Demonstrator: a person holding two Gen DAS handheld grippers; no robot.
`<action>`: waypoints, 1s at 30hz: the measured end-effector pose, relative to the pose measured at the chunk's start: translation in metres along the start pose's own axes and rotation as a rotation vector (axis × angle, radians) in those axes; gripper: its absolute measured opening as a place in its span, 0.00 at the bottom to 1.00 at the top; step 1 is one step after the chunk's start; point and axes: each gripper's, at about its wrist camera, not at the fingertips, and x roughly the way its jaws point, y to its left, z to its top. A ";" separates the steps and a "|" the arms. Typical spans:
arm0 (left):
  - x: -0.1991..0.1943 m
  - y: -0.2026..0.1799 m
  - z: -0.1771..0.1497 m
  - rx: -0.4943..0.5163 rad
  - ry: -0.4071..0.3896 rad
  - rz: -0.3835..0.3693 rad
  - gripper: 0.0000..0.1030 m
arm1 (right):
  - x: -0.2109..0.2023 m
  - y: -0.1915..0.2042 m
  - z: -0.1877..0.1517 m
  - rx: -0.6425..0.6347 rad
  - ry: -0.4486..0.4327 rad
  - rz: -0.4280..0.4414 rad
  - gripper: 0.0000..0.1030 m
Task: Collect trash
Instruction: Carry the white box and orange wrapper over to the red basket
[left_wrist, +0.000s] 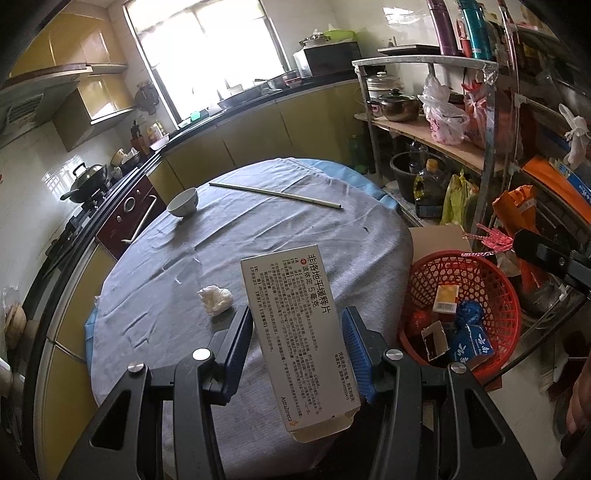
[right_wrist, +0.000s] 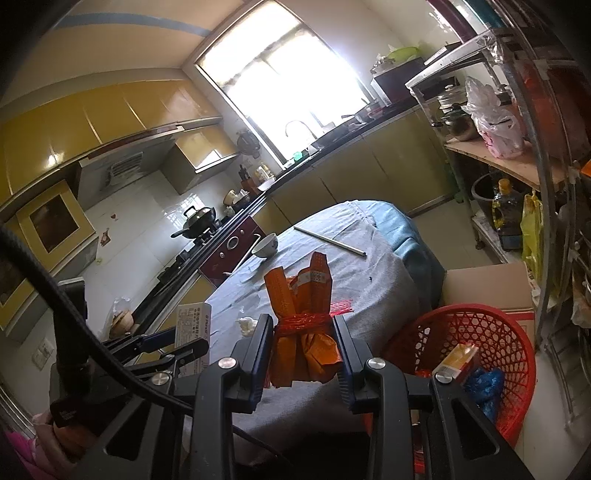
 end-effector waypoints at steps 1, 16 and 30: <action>0.000 -0.001 0.000 0.001 0.000 -0.002 0.50 | 0.000 0.000 0.000 0.002 0.000 0.000 0.33; 0.001 -0.003 -0.002 0.014 0.003 -0.016 0.50 | 0.000 -0.002 -0.002 0.014 0.008 -0.004 0.33; 0.004 -0.005 -0.010 0.018 0.016 -0.027 0.50 | 0.008 -0.003 -0.006 0.017 0.020 -0.001 0.33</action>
